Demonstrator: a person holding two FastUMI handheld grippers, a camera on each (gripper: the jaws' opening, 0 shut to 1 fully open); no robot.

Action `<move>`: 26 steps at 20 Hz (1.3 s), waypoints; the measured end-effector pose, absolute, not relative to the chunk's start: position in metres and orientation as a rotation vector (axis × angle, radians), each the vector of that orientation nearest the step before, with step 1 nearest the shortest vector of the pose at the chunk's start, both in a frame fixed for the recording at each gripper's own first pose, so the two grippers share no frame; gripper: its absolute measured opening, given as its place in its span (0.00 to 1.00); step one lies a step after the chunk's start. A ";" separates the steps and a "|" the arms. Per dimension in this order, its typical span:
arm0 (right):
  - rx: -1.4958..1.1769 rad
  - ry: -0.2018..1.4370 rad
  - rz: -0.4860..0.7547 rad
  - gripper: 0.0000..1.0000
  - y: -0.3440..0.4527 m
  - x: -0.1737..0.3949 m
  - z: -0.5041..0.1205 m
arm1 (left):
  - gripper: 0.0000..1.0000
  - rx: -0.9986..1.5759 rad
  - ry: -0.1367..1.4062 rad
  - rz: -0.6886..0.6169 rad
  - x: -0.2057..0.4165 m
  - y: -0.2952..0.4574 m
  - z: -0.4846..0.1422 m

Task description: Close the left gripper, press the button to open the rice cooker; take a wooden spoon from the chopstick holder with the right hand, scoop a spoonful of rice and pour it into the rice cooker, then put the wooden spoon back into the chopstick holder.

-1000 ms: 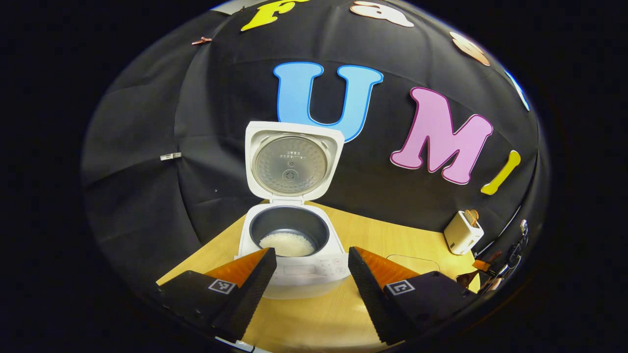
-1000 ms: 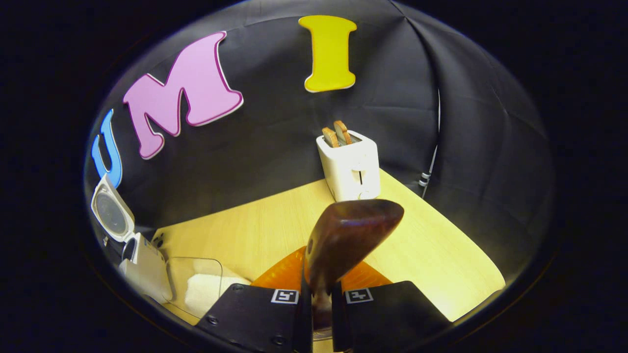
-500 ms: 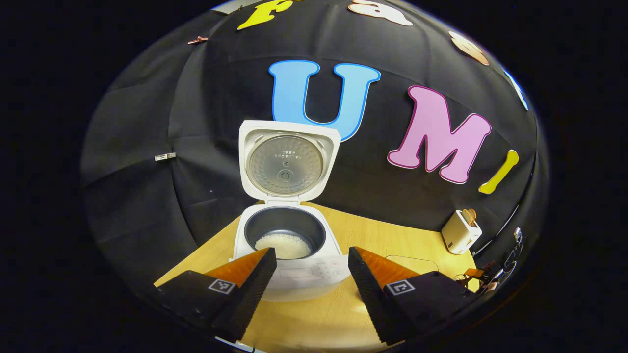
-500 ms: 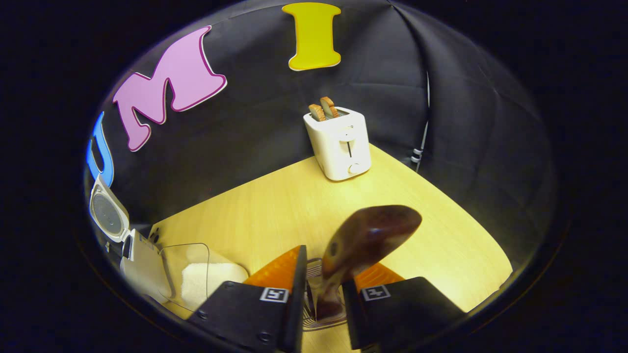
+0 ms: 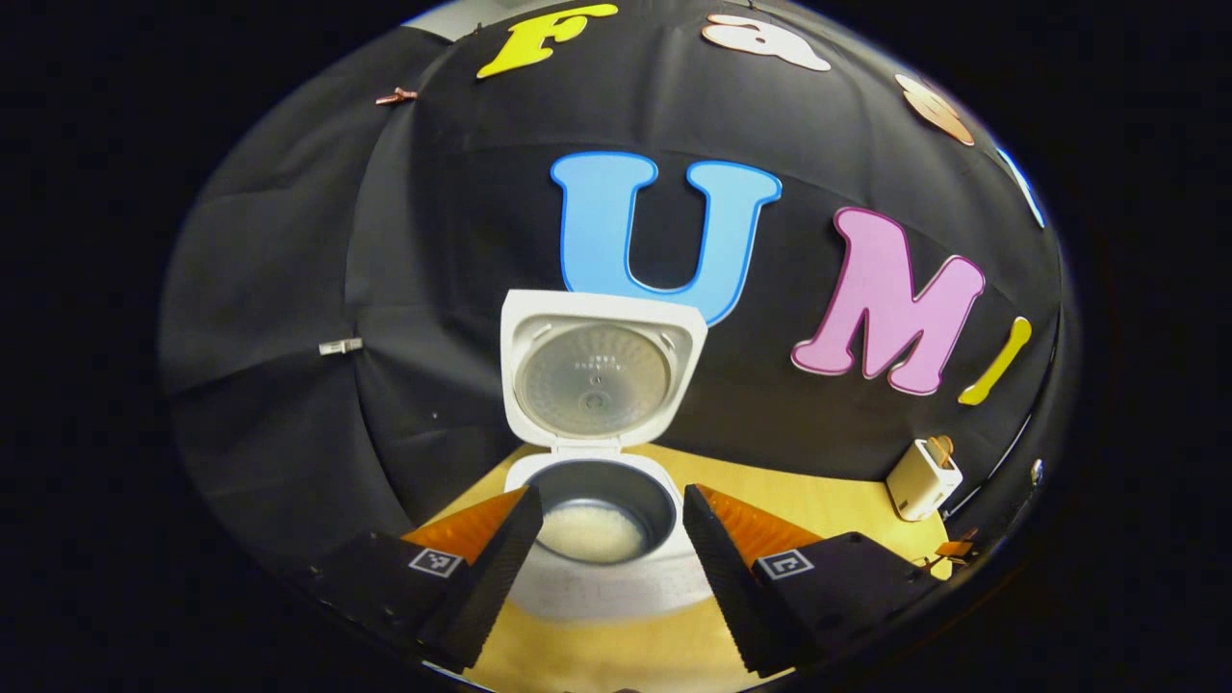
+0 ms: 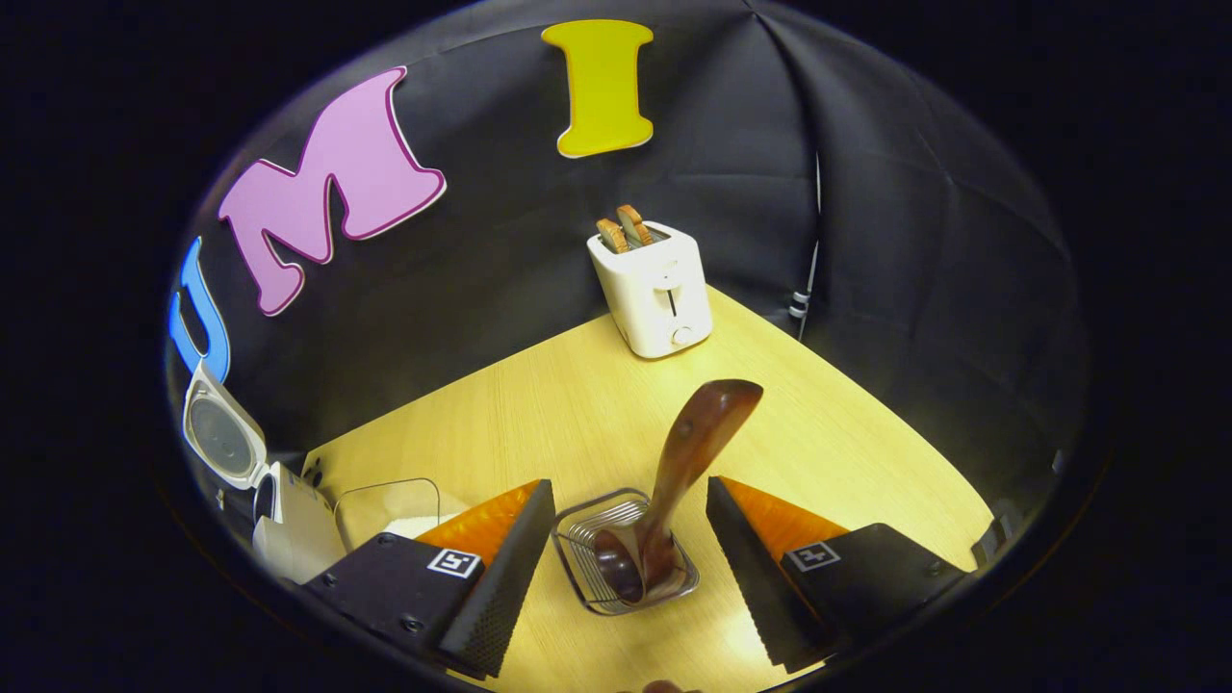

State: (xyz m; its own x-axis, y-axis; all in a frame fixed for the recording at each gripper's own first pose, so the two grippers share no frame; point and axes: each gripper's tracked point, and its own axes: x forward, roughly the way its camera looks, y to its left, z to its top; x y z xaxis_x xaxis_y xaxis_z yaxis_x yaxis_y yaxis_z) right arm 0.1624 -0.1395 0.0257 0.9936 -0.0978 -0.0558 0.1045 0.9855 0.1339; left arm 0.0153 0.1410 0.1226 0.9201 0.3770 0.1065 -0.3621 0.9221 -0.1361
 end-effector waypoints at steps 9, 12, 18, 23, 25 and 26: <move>0.139 0.008 -0.210 0.99 -0.170 0.090 0.019 | 0.95 0.024 -0.210 0.368 0.054 0.183 0.236; 0.143 0.032 -0.230 0.99 -0.169 0.063 0.003 | 0.95 0.048 -0.239 0.376 0.078 0.202 0.263; 0.087 0.008 -0.310 0.99 -0.196 0.030 0.016 | 0.95 0.043 -0.276 0.342 0.129 0.235 0.303; 0.069 -0.031 -0.338 0.98 -0.198 0.015 0.035 | 0.94 0.062 -0.283 0.342 0.169 0.258 0.314; 0.063 -0.050 -0.341 0.99 -0.195 0.009 0.041 | 0.94 -0.002 -0.262 0.297 0.184 0.258 0.311; 0.069 -0.058 -0.341 0.99 -0.193 0.007 0.043 | 0.94 -0.029 -0.258 0.302 0.185 0.267 0.307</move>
State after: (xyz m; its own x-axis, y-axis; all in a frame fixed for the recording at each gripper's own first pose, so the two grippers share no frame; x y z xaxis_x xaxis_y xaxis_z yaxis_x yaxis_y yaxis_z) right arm 0.0074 -0.1927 0.0430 0.9407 -0.3362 0.0450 0.3323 0.9400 0.0771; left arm 0.1854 0.2666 0.3072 0.9222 0.2976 0.2468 -0.2903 0.9546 -0.0664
